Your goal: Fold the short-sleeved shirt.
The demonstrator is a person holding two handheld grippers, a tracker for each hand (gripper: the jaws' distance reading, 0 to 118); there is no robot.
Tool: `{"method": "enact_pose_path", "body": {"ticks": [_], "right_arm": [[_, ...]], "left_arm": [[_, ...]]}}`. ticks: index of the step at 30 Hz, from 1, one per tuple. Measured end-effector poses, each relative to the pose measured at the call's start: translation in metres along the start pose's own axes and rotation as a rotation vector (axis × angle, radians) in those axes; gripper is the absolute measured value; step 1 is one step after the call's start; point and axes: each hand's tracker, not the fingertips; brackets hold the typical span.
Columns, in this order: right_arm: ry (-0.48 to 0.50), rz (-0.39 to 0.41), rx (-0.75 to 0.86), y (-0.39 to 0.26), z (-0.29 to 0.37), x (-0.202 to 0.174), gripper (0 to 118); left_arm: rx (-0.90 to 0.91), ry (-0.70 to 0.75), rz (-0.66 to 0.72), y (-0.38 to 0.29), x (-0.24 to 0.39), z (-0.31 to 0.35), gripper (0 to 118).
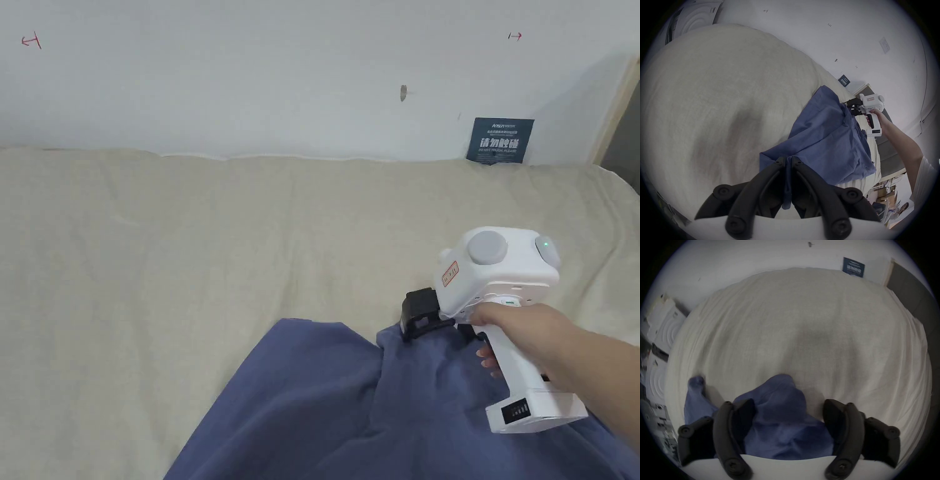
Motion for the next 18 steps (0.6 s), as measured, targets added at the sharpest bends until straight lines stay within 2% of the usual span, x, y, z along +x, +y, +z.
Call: {"method": "enact_pose_path", "body": {"ticks": [1,2,4,5,7,11,14,16,18], "right_arm": [[-0.006,-0.001,0.004,-0.003,0.005,0.000,33],[-0.007,0.006,0.010,-0.006,0.011,0.002,2],[-0.001,-0.005,0.011,-0.008,0.019,0.007,2],[0.049,-0.036,0.021,-0.012,0.025,0.011,2],[0.113,-0.042,0.056,-0.018,0.044,0.010,2],[0.172,-0.045,0.248,-0.042,0.110,0.011,2],[0.301,-0.134,0.335,-0.071,0.177,0.021,2],[0.385,-0.164,0.350,-0.090,0.219,0.030,2],[0.339,-0.165,0.431,-0.118,0.265,0.036,2]], "left_arm": [[0.002,-0.003,0.002,-0.001,0.000,0.000,7],[0.004,-0.002,0.003,-0.001,0.000,0.000,7],[0.005,-0.005,0.009,-0.002,0.001,0.000,7],[0.006,-0.011,0.015,-0.005,0.002,0.001,7],[0.011,-0.019,0.031,-0.006,0.003,0.006,7],[0.070,-0.052,0.054,0.001,0.013,0.034,7],[0.130,-0.094,0.040,0.012,0.024,0.061,7],[0.163,-0.127,0.028,0.023,0.034,0.080,8],[0.200,-0.180,0.013,0.036,0.047,0.100,8]]}}
